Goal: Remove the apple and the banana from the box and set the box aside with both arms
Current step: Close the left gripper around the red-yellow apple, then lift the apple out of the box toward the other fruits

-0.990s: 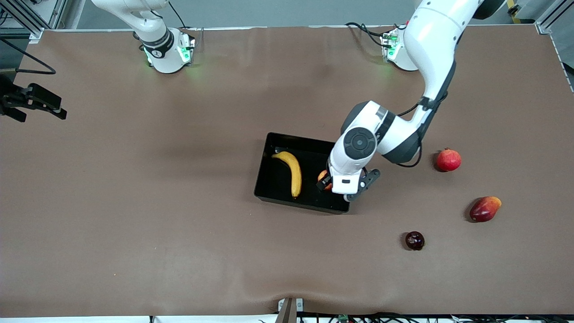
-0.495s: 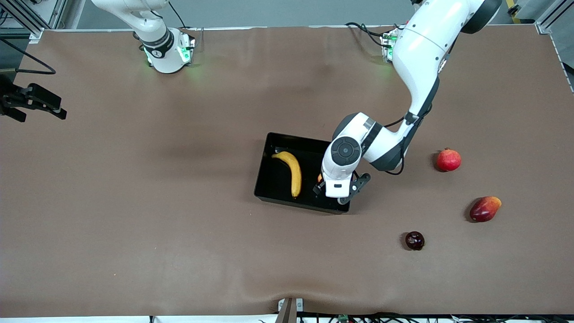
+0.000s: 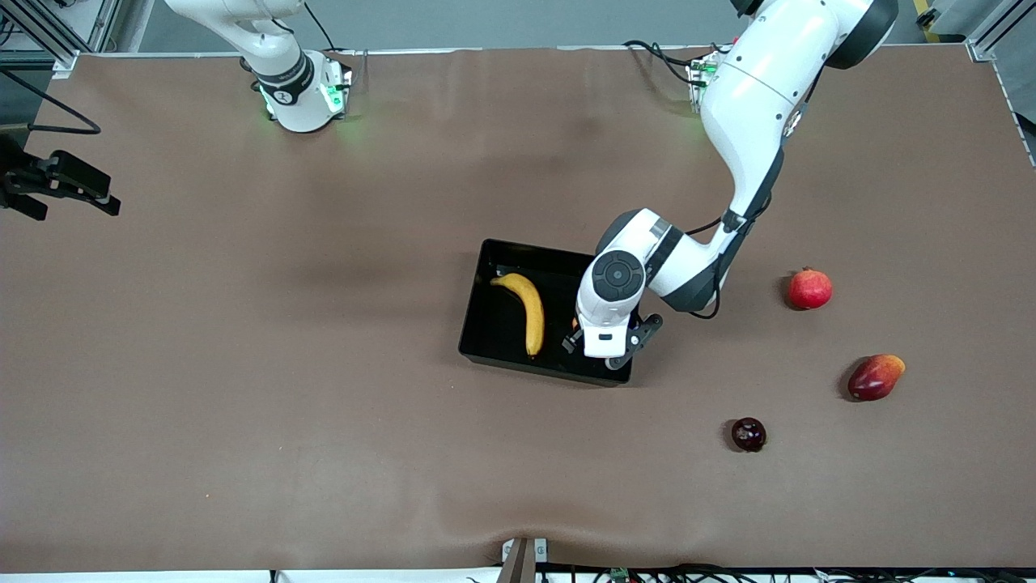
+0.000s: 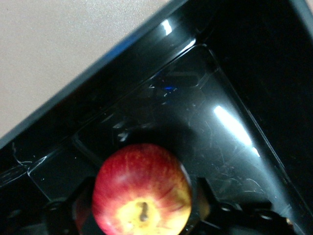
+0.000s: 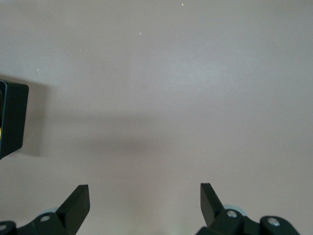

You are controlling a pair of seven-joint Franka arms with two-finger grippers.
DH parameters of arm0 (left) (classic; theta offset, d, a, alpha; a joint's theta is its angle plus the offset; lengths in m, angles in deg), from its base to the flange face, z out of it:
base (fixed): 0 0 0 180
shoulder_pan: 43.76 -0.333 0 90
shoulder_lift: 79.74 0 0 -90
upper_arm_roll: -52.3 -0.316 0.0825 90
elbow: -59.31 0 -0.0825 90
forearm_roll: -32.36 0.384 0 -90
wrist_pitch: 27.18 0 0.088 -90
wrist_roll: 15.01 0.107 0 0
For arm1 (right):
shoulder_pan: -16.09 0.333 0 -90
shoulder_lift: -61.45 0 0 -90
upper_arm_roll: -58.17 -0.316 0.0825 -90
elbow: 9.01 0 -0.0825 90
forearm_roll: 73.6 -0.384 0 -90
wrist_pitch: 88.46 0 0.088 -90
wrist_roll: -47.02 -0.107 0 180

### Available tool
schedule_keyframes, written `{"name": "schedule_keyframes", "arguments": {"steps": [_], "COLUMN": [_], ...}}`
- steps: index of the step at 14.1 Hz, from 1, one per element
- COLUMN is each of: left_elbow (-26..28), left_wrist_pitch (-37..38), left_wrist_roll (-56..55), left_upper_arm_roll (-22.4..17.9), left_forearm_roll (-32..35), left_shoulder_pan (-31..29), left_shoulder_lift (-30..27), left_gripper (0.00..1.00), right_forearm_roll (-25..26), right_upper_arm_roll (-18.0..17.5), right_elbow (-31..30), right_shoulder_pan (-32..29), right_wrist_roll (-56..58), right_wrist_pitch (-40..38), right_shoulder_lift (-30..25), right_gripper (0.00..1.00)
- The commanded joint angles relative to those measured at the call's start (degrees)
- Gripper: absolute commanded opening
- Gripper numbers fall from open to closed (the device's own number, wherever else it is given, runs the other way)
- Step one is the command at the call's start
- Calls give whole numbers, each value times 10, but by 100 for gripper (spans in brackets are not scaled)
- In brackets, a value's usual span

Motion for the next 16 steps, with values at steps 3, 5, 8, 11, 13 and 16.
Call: {"name": "schedule_keyframes", "arguments": {"steps": [3,5,8,11,13,16], "left_elbow": [-6,-7,-12,-13,-12,-11], "left_wrist_pitch": [-5,8,48,92,123,166], "left_wrist_roll": [-8,0,14,53,111,204], "left_upper_arm_roll": [-4,-4,-1,-1,-1,0], "left_forearm_roll": [17,17,17,12,6,-12], "left_shoulder_pan": [6,4,0,-10,-29,-69], "left_shoulder_lift": [-7,-29,-76,-124,-156,-196], "left_gripper": [3,0,0,0,0,0], "right_forearm_roll": [5,5,4,4,4,4], "right_upper_arm_roll": [-1,-2,-1,-1,-1,-2], "right_elbow": [13,13,13,13,13,13], "right_shoulder_pan": [0,0,0,0,0,0], "right_wrist_roll": [2,2,2,2,2,2], "right_wrist_pitch": [-8,-8,-8,-8,-8,-7], "right_shoulder_lift": [7,7,7,7,7,7], "right_gripper": [100,100,100,100,100,100]}}
